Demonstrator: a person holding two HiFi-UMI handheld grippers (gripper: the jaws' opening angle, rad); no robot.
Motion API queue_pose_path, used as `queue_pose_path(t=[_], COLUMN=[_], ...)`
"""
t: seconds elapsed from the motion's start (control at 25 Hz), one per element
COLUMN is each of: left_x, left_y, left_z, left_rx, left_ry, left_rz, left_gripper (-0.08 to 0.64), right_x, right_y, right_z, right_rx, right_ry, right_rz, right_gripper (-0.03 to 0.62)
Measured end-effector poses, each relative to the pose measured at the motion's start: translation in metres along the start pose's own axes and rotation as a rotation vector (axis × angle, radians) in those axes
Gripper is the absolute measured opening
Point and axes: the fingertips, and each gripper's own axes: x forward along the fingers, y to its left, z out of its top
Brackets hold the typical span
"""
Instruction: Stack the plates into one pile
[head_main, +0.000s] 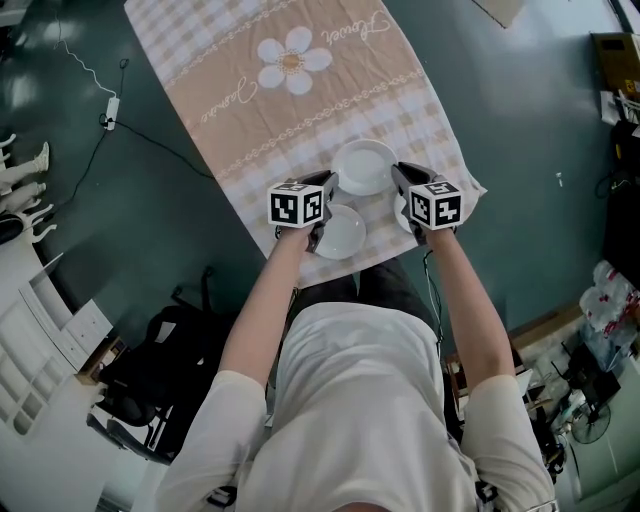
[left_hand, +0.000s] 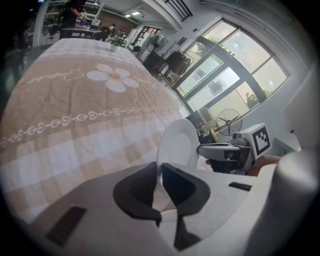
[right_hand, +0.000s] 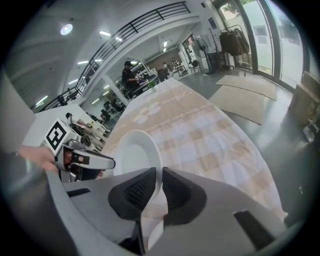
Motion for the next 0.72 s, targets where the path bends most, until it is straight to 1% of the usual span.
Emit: queue_pose_path(t=[0.32, 0.72], left_x=[-0.028, -0.056], left_y=[-0.003, 0.006], left_z=[-0.016, -0.048], left_rx=[-0.011, -0.027], left_ry=[-0.013, -0.01], left_rz=[-0.013, -0.024], left_gripper=[0.038, 0.038], right_x=[-0.01, -0.013], right_y=[0.027, 0.062], right_z=[-0.005, -0.03], right_rx=[-0.036, -0.035], right_ry=[0.005, 0.018], right_rz=[0.005, 0.01], right_gripper=[0.061, 0.061])
